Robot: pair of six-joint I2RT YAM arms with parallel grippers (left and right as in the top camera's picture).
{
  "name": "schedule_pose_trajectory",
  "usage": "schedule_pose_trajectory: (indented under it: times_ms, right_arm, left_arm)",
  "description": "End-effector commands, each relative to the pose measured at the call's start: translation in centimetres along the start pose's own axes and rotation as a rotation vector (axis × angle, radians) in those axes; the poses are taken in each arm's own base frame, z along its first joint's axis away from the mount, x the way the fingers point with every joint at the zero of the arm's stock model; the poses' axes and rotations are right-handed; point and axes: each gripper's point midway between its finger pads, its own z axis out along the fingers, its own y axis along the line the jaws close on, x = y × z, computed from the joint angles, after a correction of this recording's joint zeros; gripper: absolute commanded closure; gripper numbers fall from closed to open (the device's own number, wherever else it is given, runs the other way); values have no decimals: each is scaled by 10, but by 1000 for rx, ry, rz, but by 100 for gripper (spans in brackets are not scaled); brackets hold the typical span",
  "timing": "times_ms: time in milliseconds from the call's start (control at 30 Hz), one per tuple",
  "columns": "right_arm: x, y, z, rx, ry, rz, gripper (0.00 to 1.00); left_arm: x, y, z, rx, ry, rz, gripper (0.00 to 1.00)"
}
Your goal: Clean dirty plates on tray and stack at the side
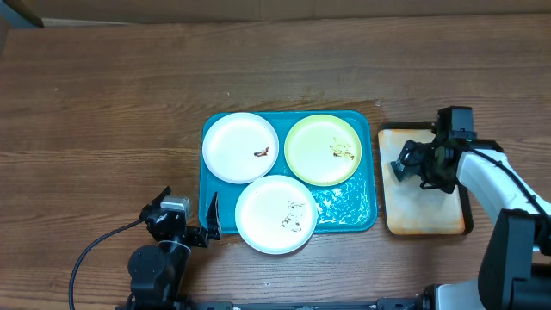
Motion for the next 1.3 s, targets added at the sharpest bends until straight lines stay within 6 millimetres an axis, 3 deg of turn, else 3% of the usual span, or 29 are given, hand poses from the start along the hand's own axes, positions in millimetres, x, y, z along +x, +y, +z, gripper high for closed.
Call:
schedule_pose_trajectory:
  times_ms: [0,167,400,433,467,500,567,667,800,867,900,1000,1033,1133,1200,1267]
  right_arm:
    - [-12,-26,-6,153,-57,99,11]
    - [-10,-45,-10,255,-85,215,11]
    - [-9,-49,-11,272,-115,416,9]
    - [-12,-43,-9,236,-110,391,19]
    - [-15,-35,-8,196,-106,348,38]
    - [-20,-25,-6,141,-104,277,46]
    - [-26,-8,-5,57,-106,161,46]
    - [-29,-3,-5,32,-113,95,46]
    - [-24,-5,-5,38,-95,159,64]
    - [-19,-7,-4,45,-75,255,89]
    - [-14,-9,-4,52,-60,323,88]
    - [-6,-7,-4,41,-21,438,52]
    - [-5,-4,-4,27,-13,442,45]
    - [-5,-2,-4,17,-10,415,42]
    - [-7,-2,-4,19,-18,321,51]
    - [-7,-2,-4,20,-19,264,51]
  left_arm:
    - [0,0,0,1,-6,12,0]
    - [0,0,0,1,-6,12,0]
    - [0,0,0,1,-6,12,0]
    - [0,0,0,1,-6,12,0]
    - [0,0,0,1,-6,12,0]
    - [0,0,0,1,-6,12,0]
    - [0,0,0,1,-6,12,0]
    - [0,0,0,1,-6,12,0]
    - [0,0,0,1,-6,12,0]
    - [0,0,0,1,-6,12,0]
    - [0,0,0,1,-6,12,0]
    - [0,0,0,1,-6,12,0]
    - [0,0,0,1,-6,12,0]
    - [0,0,0,1,-6,12,0]
    - [0,0,0,1,-6,12,0]
    - [0,0,0,1,-6,12,0]
